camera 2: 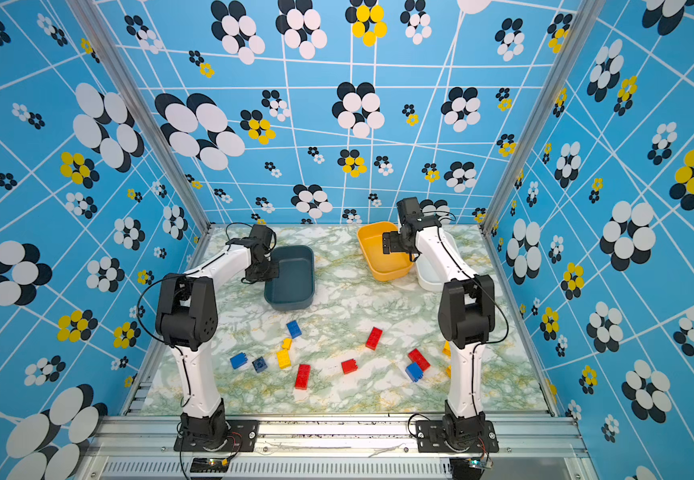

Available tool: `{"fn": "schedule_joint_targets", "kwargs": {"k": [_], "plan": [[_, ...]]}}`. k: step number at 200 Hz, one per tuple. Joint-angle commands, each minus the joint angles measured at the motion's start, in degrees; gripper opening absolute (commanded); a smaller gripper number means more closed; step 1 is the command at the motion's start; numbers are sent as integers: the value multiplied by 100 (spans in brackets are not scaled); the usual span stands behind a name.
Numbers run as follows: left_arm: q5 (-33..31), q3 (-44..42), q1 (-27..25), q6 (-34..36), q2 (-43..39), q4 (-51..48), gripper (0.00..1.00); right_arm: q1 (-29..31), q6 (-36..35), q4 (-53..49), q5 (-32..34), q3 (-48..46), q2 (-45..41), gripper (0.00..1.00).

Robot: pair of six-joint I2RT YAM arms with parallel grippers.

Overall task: Sort the legos into containers by color
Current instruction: 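Reach left gripper to the teal bin rim while right gripper reaches toward yellow bin, then lower right gripper onto the yellow bin's near rim and close it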

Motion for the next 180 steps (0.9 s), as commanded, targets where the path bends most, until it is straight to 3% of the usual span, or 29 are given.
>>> {"fn": "schedule_joint_targets", "kwargs": {"k": [1, 40, 87, 180], "plan": [[-103, 139, 28, 291, 211, -304, 2, -37, -186, -687, -62, 886, 637, 96], [-15, 106, 41, 314, 104, -246, 26, -329, -29, -1067, -474, 2145, 1511, 79], [55, 70, 49, 303, -215, -152, 50, -421, -115, -1085, -526, 2477, 1830, 77], [159, 34, 67, 190, -650, -13, 57, -408, -188, -979, -665, 2521, 2097, 70]]}}
